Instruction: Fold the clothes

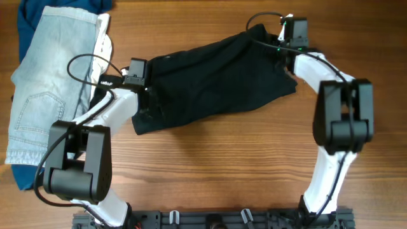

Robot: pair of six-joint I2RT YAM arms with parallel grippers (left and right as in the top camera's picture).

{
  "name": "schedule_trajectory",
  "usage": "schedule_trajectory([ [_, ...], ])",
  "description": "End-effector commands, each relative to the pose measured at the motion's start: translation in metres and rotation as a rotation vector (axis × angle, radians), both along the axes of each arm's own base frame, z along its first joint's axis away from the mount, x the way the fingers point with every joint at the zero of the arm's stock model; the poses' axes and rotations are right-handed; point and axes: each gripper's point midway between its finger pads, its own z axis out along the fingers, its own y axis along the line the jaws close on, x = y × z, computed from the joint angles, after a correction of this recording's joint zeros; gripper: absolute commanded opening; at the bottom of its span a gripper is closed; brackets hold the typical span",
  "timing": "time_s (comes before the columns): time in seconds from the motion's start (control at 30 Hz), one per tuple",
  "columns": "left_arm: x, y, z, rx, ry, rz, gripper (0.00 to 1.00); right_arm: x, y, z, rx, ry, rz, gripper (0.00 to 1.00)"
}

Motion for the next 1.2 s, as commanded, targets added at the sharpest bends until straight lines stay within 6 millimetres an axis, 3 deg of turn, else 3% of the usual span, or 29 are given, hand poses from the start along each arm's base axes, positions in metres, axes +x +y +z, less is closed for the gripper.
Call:
schedule_trajectory([
  [0.0, 0.019, 0.002, 0.066, -0.019, -0.128, 0.013, 0.73, -0.022, 0.014, 0.103, 0.022, -0.093, 0.069, 0.76],
  [0.03, 0.019, -0.002, 0.080, -0.047, -0.153, 0.004, 0.85, -0.041, 0.014, 0.097, 0.022, -0.013, 0.070, 0.76],
  [0.07, 0.016, -0.006, 0.090, -0.073, -0.168, -0.006, 0.91, -0.056, 0.017, 0.086, 0.027, 0.062, 0.071, 0.76],
  [0.13, 0.010, -0.008, 0.104, -0.092, -0.183, -0.012, 0.98, -0.088, 0.029, 0.044, 0.007, 0.233, 0.117, 0.78],
  [0.2, 0.006, -0.007, 0.107, -0.087, -0.182, -0.019, 0.98, -0.103, 0.035, 0.014, -0.018, 0.307, 0.153, 1.00],
  [0.27, 0.004, -0.006, 0.104, -0.079, -0.169, -0.016, 0.98, -0.108, 0.037, -0.010, -0.025, 0.350, 0.164, 1.00],
  [0.4, 0.005, 0.003, 0.105, -0.032, -0.176, 0.003, 0.99, -0.093, 0.038, -0.039, -0.035, 0.335, 0.169, 0.98],
  [0.53, 0.005, 0.004, 0.104, -0.026, -0.175, 0.005, 1.00, -0.092, 0.013, -0.056, -0.134, 0.360, 0.046, 0.99],
  [0.57, 0.005, 0.004, 0.104, -0.026, -0.175, 0.005, 0.99, -0.104, -0.003, -0.069, -0.178, 0.422, -0.038, 0.99],
  [0.7, 0.005, 0.004, 0.104, -0.025, -0.174, 0.005, 0.99, -0.141, -0.033, -0.100, -0.172, 0.585, -0.156, 1.00],
  [0.77, 0.005, 0.004, 0.102, -0.025, -0.169, 0.005, 0.99, -0.158, -0.047, -0.107, -0.141, 0.656, -0.235, 1.00],
  [0.83, 0.005, 0.005, 0.093, -0.021, -0.144, 0.007, 1.00, -0.176, -0.054, -0.110, -0.066, 0.730, -0.308, 1.00],
  [0.93, 0.004, 0.006, 0.064, -0.010, -0.064, 0.013, 1.00, -0.194, -0.031, -0.109, 0.095, 0.825, -0.337, 0.99],
  [1.07, 0.004, 0.004, 0.031, -0.024, 0.008, 0.012, 1.00, -0.195, -0.001, -0.107, 0.146, 0.842, -0.273, 0.99],
  [1.17, 0.014, -0.017, 0.004, -0.142, 0.033, -0.081, 1.00, -0.190, 0.004, -0.108, 0.142, 0.819, -0.250, 1.00],
])
